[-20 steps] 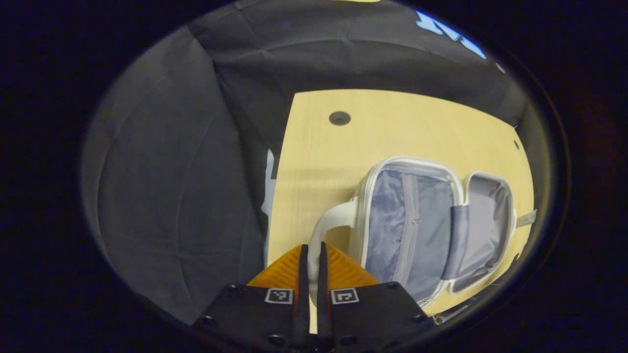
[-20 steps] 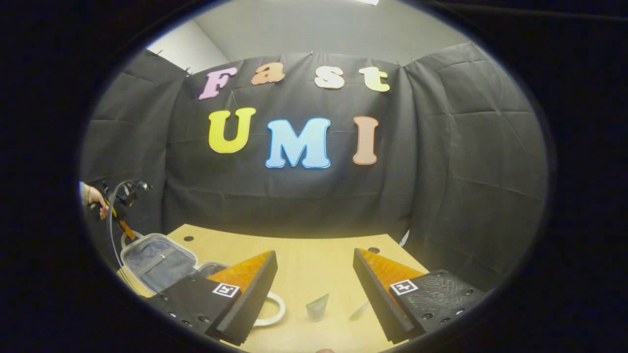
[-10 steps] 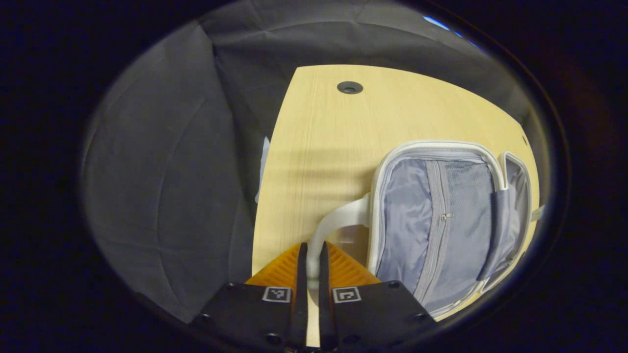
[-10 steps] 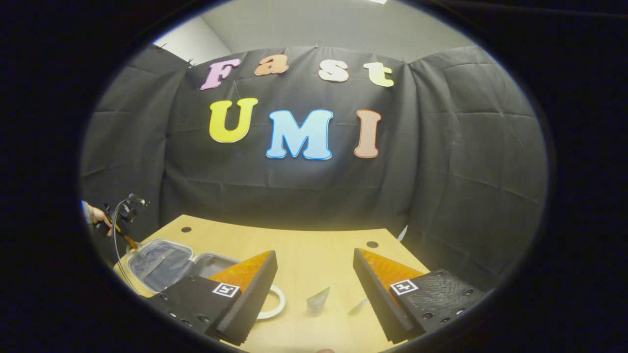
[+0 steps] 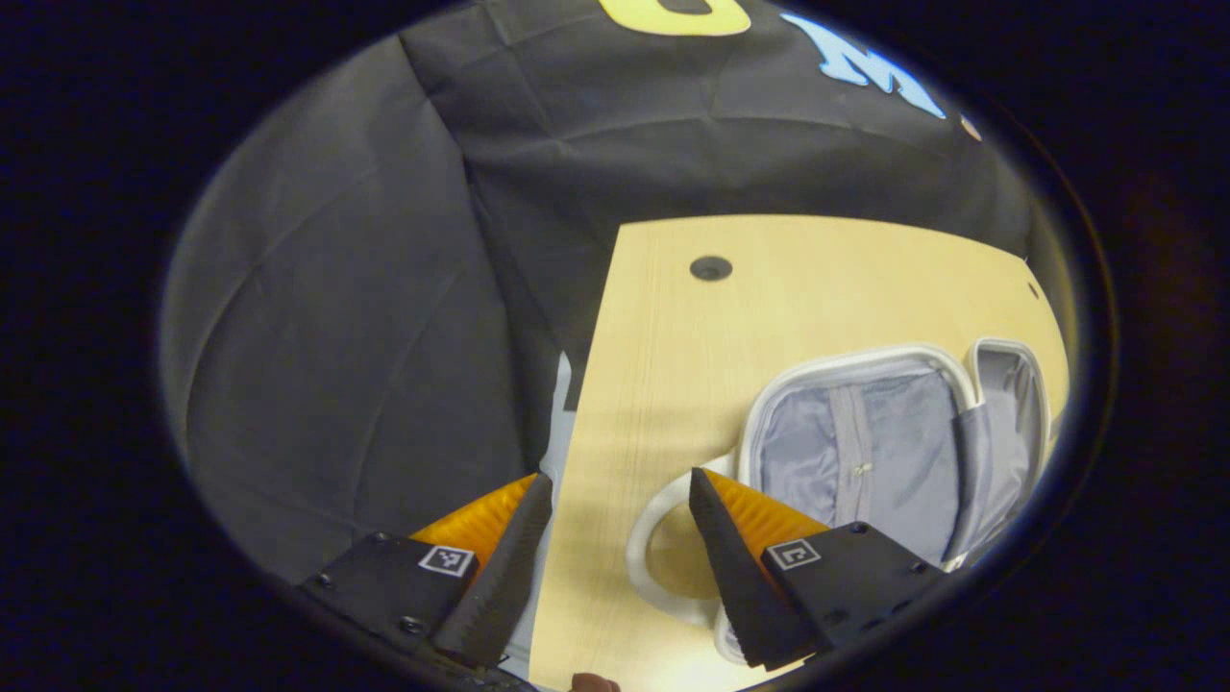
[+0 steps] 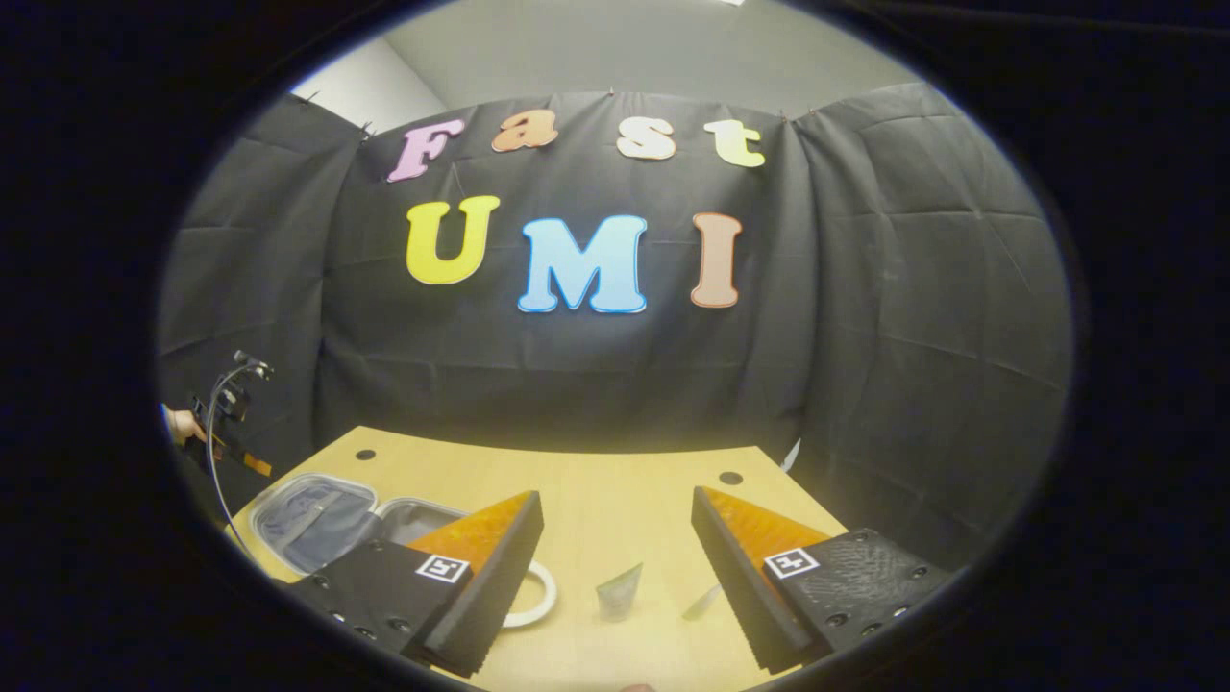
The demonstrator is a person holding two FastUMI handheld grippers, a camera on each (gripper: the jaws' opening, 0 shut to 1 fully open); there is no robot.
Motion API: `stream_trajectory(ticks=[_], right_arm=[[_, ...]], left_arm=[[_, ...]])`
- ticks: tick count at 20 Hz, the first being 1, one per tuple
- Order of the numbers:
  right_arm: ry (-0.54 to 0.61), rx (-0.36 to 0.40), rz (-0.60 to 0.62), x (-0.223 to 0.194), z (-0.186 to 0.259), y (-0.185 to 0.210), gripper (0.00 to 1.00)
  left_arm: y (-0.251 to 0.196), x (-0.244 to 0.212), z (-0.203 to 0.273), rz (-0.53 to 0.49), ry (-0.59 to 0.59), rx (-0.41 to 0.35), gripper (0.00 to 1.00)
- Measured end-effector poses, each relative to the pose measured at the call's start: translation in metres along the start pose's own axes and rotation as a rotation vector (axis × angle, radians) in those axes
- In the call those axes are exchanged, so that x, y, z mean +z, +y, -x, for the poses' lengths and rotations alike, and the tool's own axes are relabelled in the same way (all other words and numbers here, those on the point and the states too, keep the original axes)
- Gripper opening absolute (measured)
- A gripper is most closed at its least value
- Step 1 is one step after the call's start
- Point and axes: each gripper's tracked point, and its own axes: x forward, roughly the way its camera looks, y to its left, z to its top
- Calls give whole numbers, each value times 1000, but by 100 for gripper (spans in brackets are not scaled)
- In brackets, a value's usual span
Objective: First open the suitcase, pack the skin care products into it, and then close the suitcase.
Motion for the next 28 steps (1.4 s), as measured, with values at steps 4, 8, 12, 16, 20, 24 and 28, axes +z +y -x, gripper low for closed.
stream_trajectory(ticks=[4,8,12,16,20,24,28], right_arm=[[-8,0,-10,0,-1,-18,95],[-21,-7,-8,-2,0,-45,95],[-43,-10,-10,-3,3,-68,95],[-61,-16,23,-3,8,-90,95],[-45,-16,-5,-11,8,-112,95],[-20,-21,-54,-20,6,-132,95],[-4,-31,-38,-27,7,-153,95]], left_arm=[[-43,40,50,20,-160,-16,94],[-107,61,93,46,-256,-70,94],[-184,80,131,76,-357,-149,94],[-272,93,169,136,-466,-292,94],[-369,91,201,69,-564,-428,94],[-463,76,222,-9,-594,-535,93],[-554,62,244,-38,-616,-667,94]])
